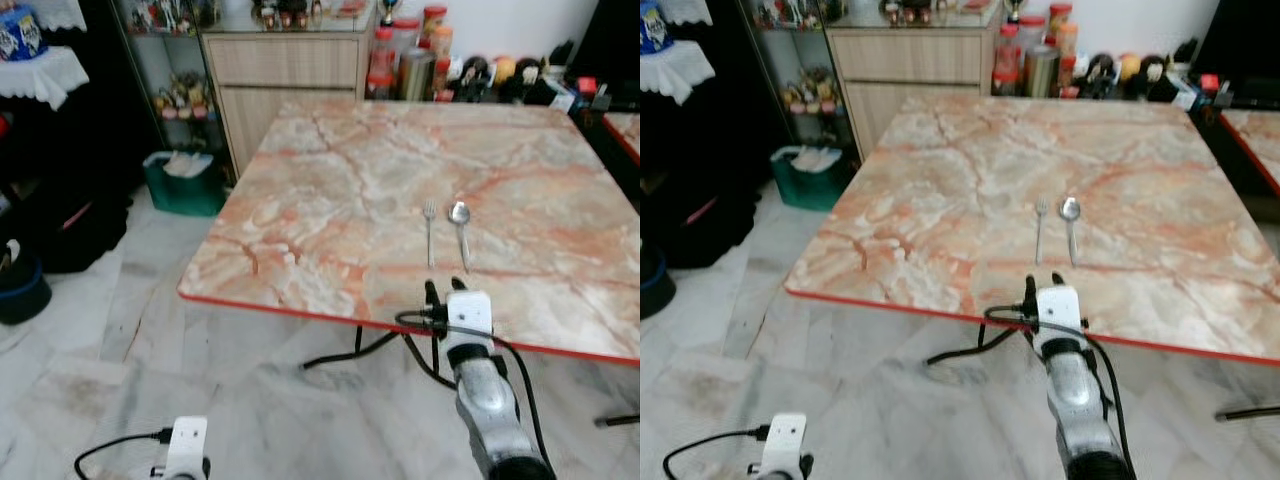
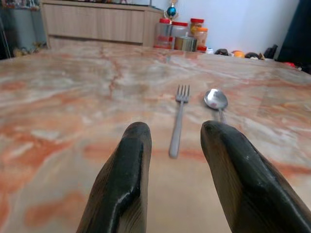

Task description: Setting the table

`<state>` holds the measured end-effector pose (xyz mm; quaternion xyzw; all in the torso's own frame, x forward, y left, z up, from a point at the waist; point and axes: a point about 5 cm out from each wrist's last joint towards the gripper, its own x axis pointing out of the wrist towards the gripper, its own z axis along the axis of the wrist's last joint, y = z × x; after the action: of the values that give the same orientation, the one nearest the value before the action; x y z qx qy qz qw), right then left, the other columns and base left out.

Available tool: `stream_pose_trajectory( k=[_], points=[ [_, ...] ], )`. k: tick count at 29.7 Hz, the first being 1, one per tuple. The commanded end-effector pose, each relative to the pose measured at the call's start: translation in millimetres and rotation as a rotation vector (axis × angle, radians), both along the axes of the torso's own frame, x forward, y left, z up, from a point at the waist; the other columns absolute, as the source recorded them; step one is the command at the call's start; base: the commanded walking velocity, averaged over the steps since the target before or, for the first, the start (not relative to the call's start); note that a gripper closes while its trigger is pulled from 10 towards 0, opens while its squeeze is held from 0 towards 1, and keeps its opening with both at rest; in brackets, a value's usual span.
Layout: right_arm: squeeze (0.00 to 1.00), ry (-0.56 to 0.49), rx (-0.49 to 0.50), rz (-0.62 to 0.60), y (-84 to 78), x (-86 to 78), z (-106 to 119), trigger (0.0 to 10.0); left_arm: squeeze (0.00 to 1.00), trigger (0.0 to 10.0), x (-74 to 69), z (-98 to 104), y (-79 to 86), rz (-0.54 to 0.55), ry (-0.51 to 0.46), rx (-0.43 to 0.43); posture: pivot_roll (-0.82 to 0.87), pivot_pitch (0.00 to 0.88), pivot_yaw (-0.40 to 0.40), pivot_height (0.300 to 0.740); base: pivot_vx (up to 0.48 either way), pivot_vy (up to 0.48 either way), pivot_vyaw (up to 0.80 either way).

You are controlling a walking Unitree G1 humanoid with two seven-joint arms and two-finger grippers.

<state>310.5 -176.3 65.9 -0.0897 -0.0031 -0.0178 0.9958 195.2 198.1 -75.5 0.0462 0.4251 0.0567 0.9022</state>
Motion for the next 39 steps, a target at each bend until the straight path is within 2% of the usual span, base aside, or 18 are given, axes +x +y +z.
stream_pose_trajectory(
  k=[1,5,18,23,39],
  points=[
    [0.00,0.024,0.017,-0.008,1.4,4.0,-1.1,10.0,0.00,10.0,0.0,0.3,4.0,0.007,0.010,0.007,-0.01,0.000,0.041,0.740,0.000,0.000,0.00],
    [0.00,0.032,0.042,-0.022,1.9,11.3,-0.1,10.0,0.00,10.0,-0.1,0.2,3.8,0.013,0.009,0.005,0.00,0.000,0.038,0.740,0.191,0.000,-0.73],
    [0.00,0.002,0.076,-0.003,12.3,18.6,6.5,10.0,0.00,10.0,-3.0,-1.6,3.1,0.012,0.024,0.006,0.00,0.000,0.040,0.740,0.290,0.000,0.00],
    [0.00,0.004,0.077,0.002,13.7,19.8,7.0,10.0,0.00,10.0,-3.3,-1.6,3.8,0.011,0.025,0.004,0.00,0.000,0.042,0.740,0.352,0.000,-0.71],
    [0.00,-0.027,0.086,0.004,16.2,22.0,10.7,10.0,0.00,10.0,-5.7,-2.7,4.1,0.005,0.031,-0.003,0.01,0.000,0.041,0.740,0.351,0.000,0.00]
  ],
)
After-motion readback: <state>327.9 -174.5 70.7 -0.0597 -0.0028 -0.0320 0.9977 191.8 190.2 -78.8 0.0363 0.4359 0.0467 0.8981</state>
